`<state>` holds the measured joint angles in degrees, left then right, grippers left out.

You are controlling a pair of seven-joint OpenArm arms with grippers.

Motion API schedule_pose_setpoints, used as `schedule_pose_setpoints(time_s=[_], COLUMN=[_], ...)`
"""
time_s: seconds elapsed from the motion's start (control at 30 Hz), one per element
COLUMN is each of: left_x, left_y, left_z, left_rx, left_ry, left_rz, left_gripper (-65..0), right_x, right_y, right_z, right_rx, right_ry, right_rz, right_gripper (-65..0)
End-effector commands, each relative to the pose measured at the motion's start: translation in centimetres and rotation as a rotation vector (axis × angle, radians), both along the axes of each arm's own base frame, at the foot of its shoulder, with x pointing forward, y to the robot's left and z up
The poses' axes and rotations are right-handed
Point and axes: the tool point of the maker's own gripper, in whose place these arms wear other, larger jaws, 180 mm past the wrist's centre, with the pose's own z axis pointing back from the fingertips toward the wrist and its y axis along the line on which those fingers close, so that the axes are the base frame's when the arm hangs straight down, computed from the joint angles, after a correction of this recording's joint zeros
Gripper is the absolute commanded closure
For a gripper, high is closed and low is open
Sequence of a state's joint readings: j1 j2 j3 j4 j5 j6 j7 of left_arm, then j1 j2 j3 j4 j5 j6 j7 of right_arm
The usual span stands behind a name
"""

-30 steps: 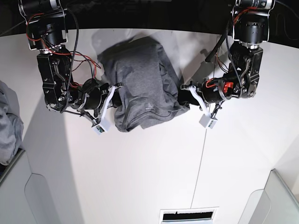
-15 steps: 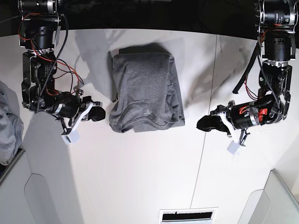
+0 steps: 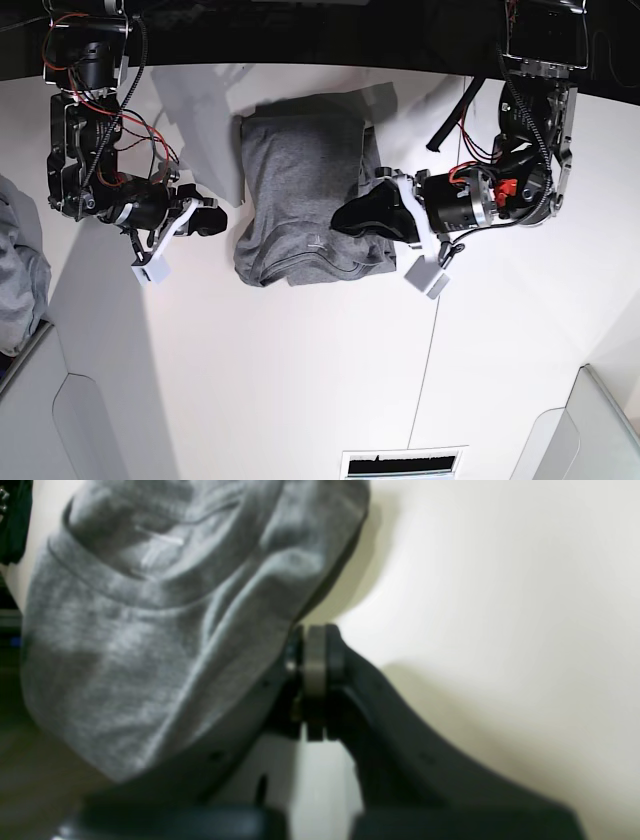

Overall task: Layout the t-shirt on the table in an organized manner, then fold the t-shirt properly
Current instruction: 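Tuck the loose shirt edge under with the left gripper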

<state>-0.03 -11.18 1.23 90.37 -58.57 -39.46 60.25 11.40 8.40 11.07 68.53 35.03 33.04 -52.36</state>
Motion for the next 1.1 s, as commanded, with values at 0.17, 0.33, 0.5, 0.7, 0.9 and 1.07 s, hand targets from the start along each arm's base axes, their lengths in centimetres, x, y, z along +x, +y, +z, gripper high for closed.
schedule_pose_setpoints(time_s=[0.17, 0.33, 0.5, 0.7, 0.9, 1.07], left_x=[1.7, 2.1, 1.5, 1.0, 1.0, 1.0], left_y=[-0.9, 0.6, 1.0, 2.2, 4.3, 6.4], left_z=[-3.2, -4.8, -6.4, -8.7, -9.1, -9.3], left_rx=[0.141, 0.115, 0.116, 0.172, 0.219, 0.265], left_ry=[-0.101, -0.051, -0.002, 0.029, 0.030, 0.027], left_rz=[0.026, 0.085, 0.103, 0.115, 0.118, 0.120], left_gripper=[-0.1, -0.1, -0.1, -0.1, -0.1, -0.1], right_x=[0.2, -0.4, -0.6, -1.5, -3.2, -5.4], right_y=[-0.2, -0.3, -0.2, -0.2, 0.5, 1.3], right_z=[0.5, 0.2, 0.0, -0.5, -1.0, -1.8], right_rx=[0.011, 0.001, 0.005, 0.011, 0.073, 0.128], right_ry=[-0.026, 0.001, 0.005, 0.024, 0.053, 0.098], right_rz=[-0.006, 0.009, 0.009, 0.007, -0.002, -0.018], right_gripper=[0.0, 0.0, 0.0, 0.0, 0.0, 0.0])
